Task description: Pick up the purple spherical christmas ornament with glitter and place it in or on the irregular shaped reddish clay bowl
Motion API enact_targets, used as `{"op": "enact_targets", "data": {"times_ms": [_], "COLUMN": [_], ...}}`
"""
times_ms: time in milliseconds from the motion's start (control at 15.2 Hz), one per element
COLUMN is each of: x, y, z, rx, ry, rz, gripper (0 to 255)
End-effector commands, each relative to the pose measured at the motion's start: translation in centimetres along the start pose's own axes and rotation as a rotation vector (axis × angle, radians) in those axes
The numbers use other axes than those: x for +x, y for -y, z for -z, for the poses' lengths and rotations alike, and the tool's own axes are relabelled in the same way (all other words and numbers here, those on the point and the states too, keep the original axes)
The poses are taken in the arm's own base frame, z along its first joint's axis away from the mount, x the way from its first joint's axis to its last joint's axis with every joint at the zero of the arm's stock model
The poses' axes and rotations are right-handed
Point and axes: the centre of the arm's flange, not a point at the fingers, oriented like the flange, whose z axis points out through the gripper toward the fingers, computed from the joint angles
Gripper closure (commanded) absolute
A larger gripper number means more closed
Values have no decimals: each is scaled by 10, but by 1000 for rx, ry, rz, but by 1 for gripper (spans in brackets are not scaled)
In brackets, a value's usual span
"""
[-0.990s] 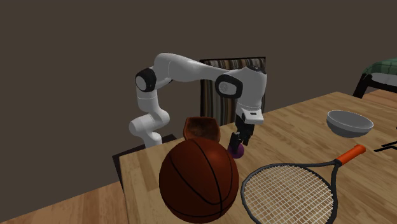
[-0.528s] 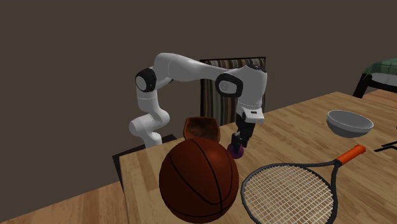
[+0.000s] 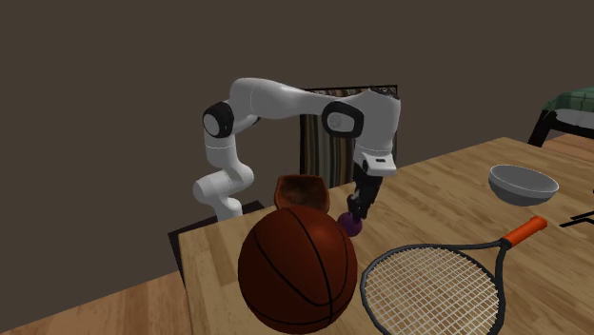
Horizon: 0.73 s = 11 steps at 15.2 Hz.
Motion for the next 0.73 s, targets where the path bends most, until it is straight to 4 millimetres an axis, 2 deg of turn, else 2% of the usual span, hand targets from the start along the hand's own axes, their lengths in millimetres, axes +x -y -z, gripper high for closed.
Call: {"op": "enact_targets", "data": {"times_ms": [0, 198, 264, 330, 528, 660], "x": [0, 0, 0, 0, -31, -33], "y": [-1, -2, -2, -2, -27, -28], "z": [7, 23, 18, 18, -4, -11], "rx": [-1, -1, -1, -1, 160, 169], "ry": [7, 7, 6, 6, 16, 16], "rz": [0, 0, 0, 0, 80, 84], "gripper": [255, 255, 255, 0, 0, 0]}}
